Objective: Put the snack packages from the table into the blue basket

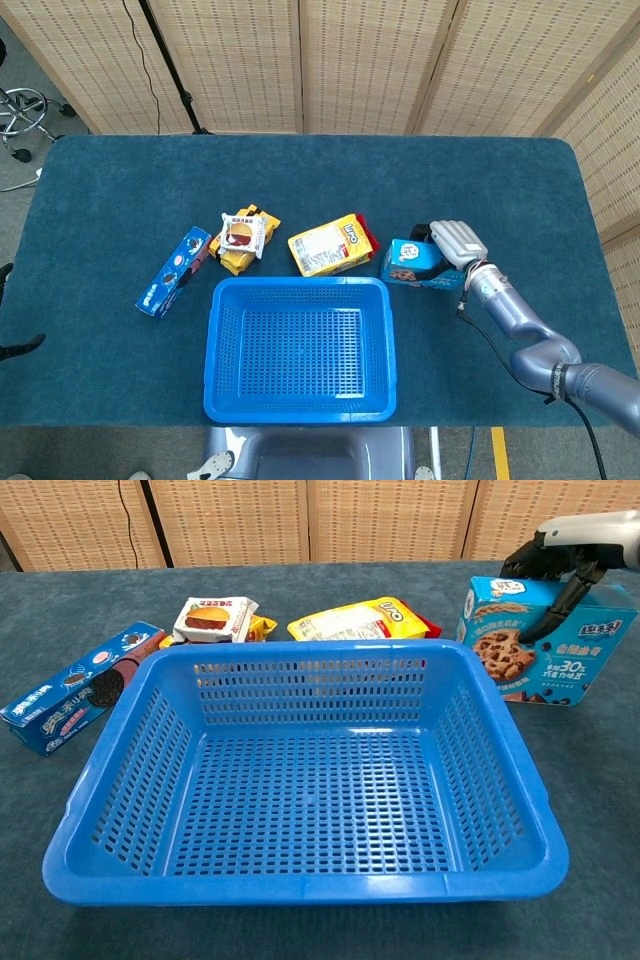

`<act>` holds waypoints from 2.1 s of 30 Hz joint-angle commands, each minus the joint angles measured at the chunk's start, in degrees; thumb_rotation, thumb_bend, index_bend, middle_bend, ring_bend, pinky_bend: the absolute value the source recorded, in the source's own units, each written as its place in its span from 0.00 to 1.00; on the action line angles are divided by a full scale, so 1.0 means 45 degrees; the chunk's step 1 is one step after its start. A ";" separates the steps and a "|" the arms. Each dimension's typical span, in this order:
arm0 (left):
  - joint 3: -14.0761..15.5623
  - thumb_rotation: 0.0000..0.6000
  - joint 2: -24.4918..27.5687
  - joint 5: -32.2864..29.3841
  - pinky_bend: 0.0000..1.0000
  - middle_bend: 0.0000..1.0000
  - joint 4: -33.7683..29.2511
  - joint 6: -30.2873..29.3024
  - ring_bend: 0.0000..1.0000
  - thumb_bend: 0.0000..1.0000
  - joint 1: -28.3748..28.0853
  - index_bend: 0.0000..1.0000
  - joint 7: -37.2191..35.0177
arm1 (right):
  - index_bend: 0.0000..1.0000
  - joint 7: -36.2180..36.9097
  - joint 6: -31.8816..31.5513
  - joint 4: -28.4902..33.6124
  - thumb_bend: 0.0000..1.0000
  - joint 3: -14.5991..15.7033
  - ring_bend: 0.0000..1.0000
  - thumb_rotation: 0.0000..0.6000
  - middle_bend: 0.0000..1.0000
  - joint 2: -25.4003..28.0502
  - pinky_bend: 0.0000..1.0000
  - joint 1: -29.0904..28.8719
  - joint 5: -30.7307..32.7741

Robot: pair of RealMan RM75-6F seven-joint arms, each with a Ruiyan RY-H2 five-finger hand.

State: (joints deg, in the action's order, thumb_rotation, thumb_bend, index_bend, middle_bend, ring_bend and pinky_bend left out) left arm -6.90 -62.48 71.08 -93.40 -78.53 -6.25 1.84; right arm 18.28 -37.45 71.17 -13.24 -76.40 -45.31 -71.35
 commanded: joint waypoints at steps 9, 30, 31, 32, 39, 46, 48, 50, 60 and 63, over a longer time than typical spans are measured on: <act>-0.0038 1.00 -0.0091 -0.0108 0.00 0.00 -0.0022 0.0084 0.00 0.00 -0.0090 0.00 0.0179 | 0.65 0.4581 -0.5754 0.2339 0.33 0.0217 0.63 1.00 0.67 0.2007 0.48 0.2162 -0.3916; 0.0013 1.00 -0.0164 -0.0089 0.00 0.00 0.0101 0.0228 0.00 0.00 -0.0172 0.00 0.0190 | 0.66 0.2751 -0.7844 0.7238 0.36 0.1662 0.63 1.00 0.67 0.1709 0.48 0.2324 -0.7866; -0.0006 1.00 -0.0151 -0.0131 0.00 0.00 0.0133 0.0236 0.00 0.00 -0.0160 0.00 0.0120 | 0.66 0.2110 -0.7232 0.7220 0.36 0.1661 0.63 1.00 0.67 0.1186 0.48 0.2022 -0.7775; -0.0011 1.00 -0.0135 -0.0141 0.00 0.00 0.0153 0.0251 0.00 0.00 -0.0154 0.00 0.0054 | 0.66 0.1611 -0.6940 0.7143 0.36 0.1585 0.63 1.00 0.67 0.0825 0.48 0.1897 -0.7558; -0.0031 1.00 -0.0077 -0.0255 0.00 0.00 0.0373 0.0433 0.00 0.00 -0.0151 0.00 -0.0278 | 0.63 -0.0792 -0.6366 0.6815 0.36 0.1736 0.61 1.00 0.65 -0.0383 0.47 0.1690 -0.7240; -0.0014 1.00 -0.0091 -0.0242 0.00 0.00 0.0492 0.0502 0.00 0.00 -0.0157 0.00 -0.0396 | 0.00 -0.0970 -0.5086 0.7140 0.00 0.2292 0.00 1.00 0.00 0.0451 0.13 0.1186 -0.7082; 0.0000 1.00 -0.0106 -0.0200 0.00 0.00 0.0512 0.0517 0.00 0.00 -0.0173 0.00 -0.0397 | 0.00 -0.1059 -0.5254 0.7222 0.00 0.2241 0.00 1.00 0.00 0.0569 0.06 0.1239 -0.6965; 0.0004 1.00 -0.0125 -0.0151 0.00 0.00 0.0521 0.0520 0.00 0.00 -0.0193 0.00 -0.0402 | 0.00 -0.1010 -0.5520 0.7325 0.00 0.2218 0.00 1.00 0.00 0.0673 0.05 0.1335 -0.6915; -0.0068 1.00 -0.0278 0.0364 0.00 0.00 0.0680 0.0726 0.00 0.00 -0.0578 0.00 -0.0599 | 0.00 -0.0334 -0.7379 0.7045 0.00 0.2147 0.00 1.00 0.00 0.2330 0.05 0.2188 -0.6774; -0.0138 1.00 -0.0325 0.0488 0.00 0.00 0.0777 0.1039 0.00 0.00 -0.0878 0.00 -0.0621 | 0.00 -0.0603 -0.8485 0.5986 0.00 0.2034 0.00 1.00 0.00 0.2703 0.04 0.2838 -0.6584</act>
State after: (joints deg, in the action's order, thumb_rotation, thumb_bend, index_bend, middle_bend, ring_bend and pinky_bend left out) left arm -7.38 -63.84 73.04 -90.11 -74.34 -9.74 -1.02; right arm 16.14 -72.33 101.46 -3.63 -65.83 -34.84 -101.70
